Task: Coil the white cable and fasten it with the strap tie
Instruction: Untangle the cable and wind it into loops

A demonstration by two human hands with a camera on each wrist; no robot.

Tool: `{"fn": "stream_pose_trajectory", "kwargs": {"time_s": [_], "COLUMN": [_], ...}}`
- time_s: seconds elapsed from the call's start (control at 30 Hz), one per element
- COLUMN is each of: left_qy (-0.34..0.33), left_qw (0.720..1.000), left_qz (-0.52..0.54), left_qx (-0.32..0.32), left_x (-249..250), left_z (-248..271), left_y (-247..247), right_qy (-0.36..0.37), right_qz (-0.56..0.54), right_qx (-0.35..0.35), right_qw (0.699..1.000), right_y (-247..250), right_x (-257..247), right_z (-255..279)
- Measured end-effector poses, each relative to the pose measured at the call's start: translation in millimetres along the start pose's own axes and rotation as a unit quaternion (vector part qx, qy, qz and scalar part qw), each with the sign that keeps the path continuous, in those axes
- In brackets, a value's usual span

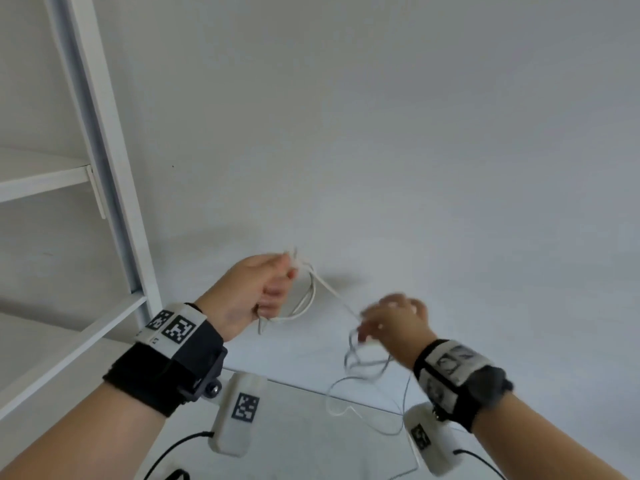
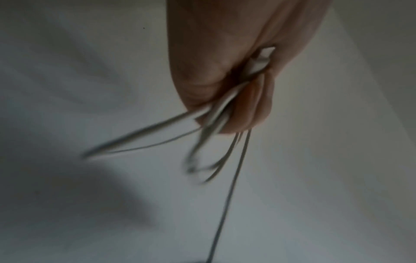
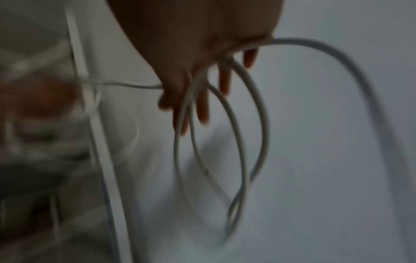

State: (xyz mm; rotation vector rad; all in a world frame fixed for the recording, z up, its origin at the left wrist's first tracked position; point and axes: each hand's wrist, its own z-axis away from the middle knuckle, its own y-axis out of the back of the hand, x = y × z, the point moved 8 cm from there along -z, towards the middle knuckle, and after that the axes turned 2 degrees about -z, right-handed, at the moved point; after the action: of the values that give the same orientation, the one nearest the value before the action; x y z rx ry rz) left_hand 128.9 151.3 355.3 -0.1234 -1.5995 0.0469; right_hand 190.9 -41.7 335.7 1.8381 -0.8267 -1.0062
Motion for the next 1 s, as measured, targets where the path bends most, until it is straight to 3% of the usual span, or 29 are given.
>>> {"fn": "stream_pose_trajectory", "kwargs": {"time_s": [0.03,0.1,0.13,0.2,0.3,0.4,0.6,0.77,0.9,1.0], "left_qy": [0.007,0.009,0.012,0.023,0.024,0.023,0.006,-0.032,-0.064,-0.055], "left_qw": [1.0,1.0,1.0,1.0,0.999,0.989,0.963,0.949,0.947,0.95], "left_qz": [-0.019,-0.027,-0.019,-0.006,0.044,0.142,0.268,0.313,0.314,0.305], "left_qx": [-0.007,-0.008,-0.002,0.003,0.0,-0.025,-0.04,-0.032,-0.005,0.03], "left_x": [-3.7,-9.3,-12.3,-16.9,-21.3,-22.3,-11.1,13.1,30.2,21.4], "left_z": [0.6,0.0,0.1,2.1,0.0,-2.2,-10.9,-18.0,-20.8,-21.7], "left_y": [-3.8,-5.3,-3.1,-0.6,-0.2,-7.8,-16.5,-2.6,12.1,15.2], "right_qy": [-0.025,-0.054,-0.048,-0.046,-0.041,-0.069,-0.049,-0.068,-0.075,-0.089], "right_qz": [0.009,-0.058,-0.081,-0.076,-0.193,-0.318,-0.284,-0.329,-0.355,-0.476], "right_qx": [-0.035,0.066,0.064,-0.026,-0.051,-0.093,-0.097,-0.129,-0.1,-0.017], "right_qw": [0.999,0.995,0.994,0.996,0.979,0.941,0.953,0.933,0.927,0.875], "right_y": [-16.3,-2.2,-3.3,-24.9,-37.3,-49.7,-58.5,-82.1,-81.9,-64.8], "right_x": [7.9,22.3,23.9,24.5,18.3,12.6,-3.8,5.8,20.7,25.2], "right_z": [4.1,2.8,1.6,2.0,3.1,5.9,8.0,19.9,26.5,25.3]}}
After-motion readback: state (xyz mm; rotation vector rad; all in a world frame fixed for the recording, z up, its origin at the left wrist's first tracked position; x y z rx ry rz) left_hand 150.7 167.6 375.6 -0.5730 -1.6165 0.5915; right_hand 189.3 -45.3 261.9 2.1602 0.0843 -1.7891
